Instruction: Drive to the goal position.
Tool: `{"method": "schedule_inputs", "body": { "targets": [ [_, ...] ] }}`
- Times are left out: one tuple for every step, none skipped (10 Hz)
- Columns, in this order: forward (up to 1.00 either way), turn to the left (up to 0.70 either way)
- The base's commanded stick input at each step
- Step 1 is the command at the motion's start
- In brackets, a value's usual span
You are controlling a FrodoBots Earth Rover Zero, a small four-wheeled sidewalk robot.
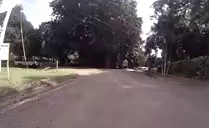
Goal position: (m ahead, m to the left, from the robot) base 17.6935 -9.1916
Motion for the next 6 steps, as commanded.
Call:
{"method": "schedule_inputs", "body": {
  "targets": [
    [0.70,0.00],
    [0.70,0.00],
    [0.70,0.00],
    [0.70,0.00],
    [0.70,0.00],
    [0.70,0.00]
  ]
}}
